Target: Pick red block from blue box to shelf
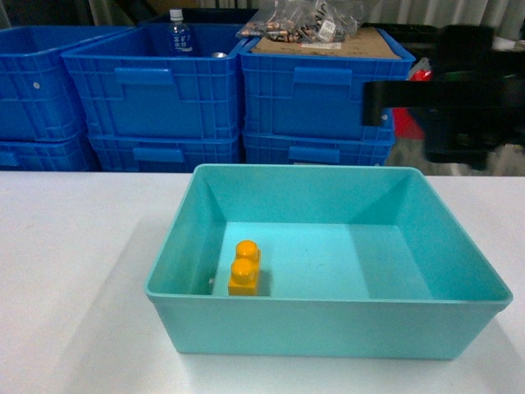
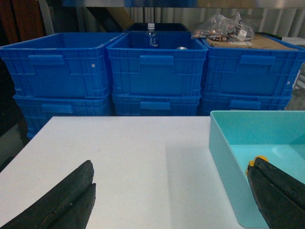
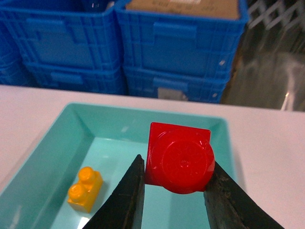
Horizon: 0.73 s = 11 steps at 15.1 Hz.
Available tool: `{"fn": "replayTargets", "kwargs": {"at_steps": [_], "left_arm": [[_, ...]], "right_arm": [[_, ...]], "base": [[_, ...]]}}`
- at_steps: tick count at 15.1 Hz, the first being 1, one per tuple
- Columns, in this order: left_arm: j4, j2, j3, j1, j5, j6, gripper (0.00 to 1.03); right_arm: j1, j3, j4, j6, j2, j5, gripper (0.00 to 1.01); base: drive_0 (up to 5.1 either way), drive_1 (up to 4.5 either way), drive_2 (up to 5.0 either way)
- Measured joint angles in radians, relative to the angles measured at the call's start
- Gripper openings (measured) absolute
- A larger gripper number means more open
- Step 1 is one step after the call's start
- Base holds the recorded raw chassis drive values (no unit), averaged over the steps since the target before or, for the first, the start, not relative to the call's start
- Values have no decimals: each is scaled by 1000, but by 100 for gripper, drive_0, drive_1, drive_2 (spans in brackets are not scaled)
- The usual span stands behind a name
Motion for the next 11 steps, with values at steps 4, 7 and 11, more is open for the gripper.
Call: {"fn": "replayTargets", "kwargs": {"at_steps": [4,7,11], "left_arm": [[2,0,0,0,1,0,98],[0,0,0,1,0,0,98],[0,0,0,1,0,0,98]], "right_arm": [[70,-453,415,-188,-335,220,28],[-91,-559,323,-186,-541,79,28],[-247,-622,185,-185,-742,-76,28]], "base": [[0,0,0],[0,0,0],[0,0,0]]}}
